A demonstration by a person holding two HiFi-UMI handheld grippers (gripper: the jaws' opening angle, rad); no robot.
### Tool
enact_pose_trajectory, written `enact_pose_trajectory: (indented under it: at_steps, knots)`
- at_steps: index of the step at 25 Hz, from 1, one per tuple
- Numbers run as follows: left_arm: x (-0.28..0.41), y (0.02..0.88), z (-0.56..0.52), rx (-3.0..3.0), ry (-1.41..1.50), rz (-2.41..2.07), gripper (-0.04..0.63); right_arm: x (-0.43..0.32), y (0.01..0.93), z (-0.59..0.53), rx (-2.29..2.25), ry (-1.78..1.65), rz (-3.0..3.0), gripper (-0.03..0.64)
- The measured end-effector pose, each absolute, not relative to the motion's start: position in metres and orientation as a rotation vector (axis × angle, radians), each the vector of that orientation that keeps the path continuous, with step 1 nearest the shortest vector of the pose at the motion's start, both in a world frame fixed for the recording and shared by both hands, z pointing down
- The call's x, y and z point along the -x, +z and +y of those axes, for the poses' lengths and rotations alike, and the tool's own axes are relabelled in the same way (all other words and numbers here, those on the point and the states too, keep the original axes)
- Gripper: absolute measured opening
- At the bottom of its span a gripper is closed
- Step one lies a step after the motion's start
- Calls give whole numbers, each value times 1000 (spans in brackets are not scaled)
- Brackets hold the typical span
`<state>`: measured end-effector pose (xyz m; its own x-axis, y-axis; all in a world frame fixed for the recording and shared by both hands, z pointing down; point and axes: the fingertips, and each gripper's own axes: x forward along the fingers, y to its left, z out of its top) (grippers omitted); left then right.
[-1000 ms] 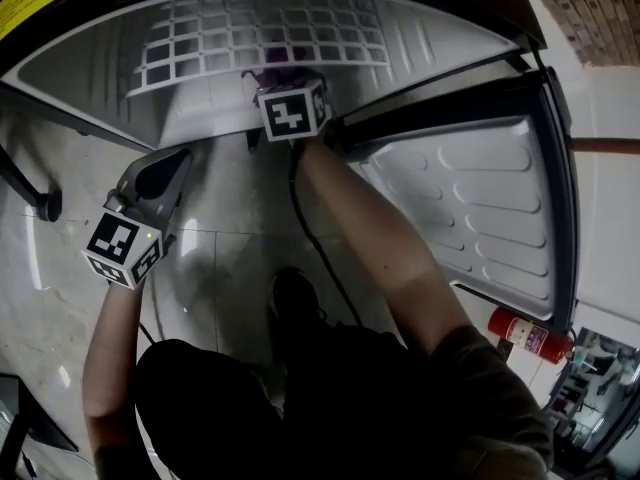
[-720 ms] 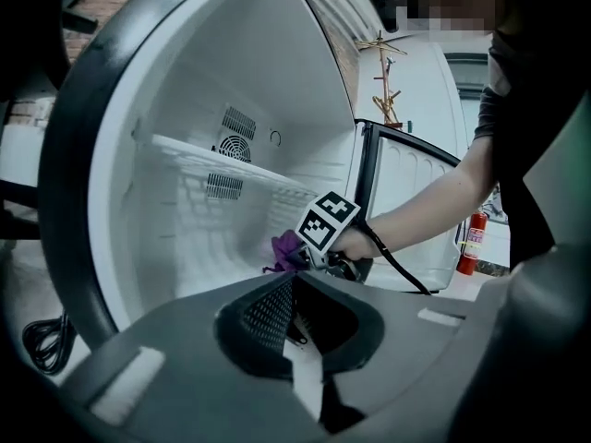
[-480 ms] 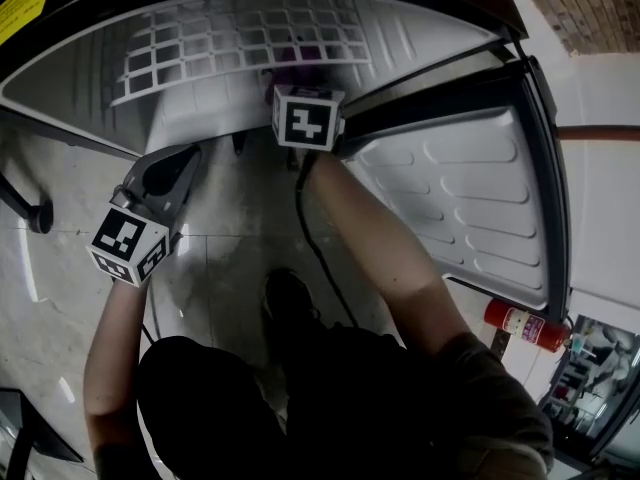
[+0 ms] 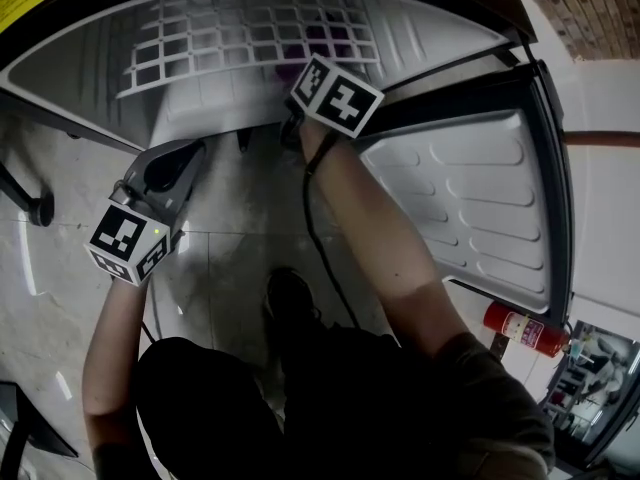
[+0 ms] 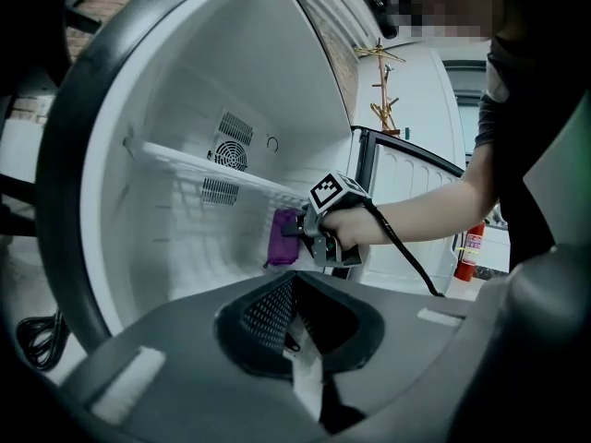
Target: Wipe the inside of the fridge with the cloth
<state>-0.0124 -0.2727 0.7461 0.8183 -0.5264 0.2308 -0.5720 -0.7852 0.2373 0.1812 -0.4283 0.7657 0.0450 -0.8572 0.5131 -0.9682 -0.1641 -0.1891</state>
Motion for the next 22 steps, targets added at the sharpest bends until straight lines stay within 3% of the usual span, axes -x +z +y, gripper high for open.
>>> enact_pose_trajectory:
  at_steps: [12,22]
  knots:
    - [37,745,-270,-2675,211,-920,17,-191,779,-411,-2202,833,-1793,80]
    - [45,745,-263,-2688,243,-935,17,-201,827,-396,-2215,1114,-1628,80]
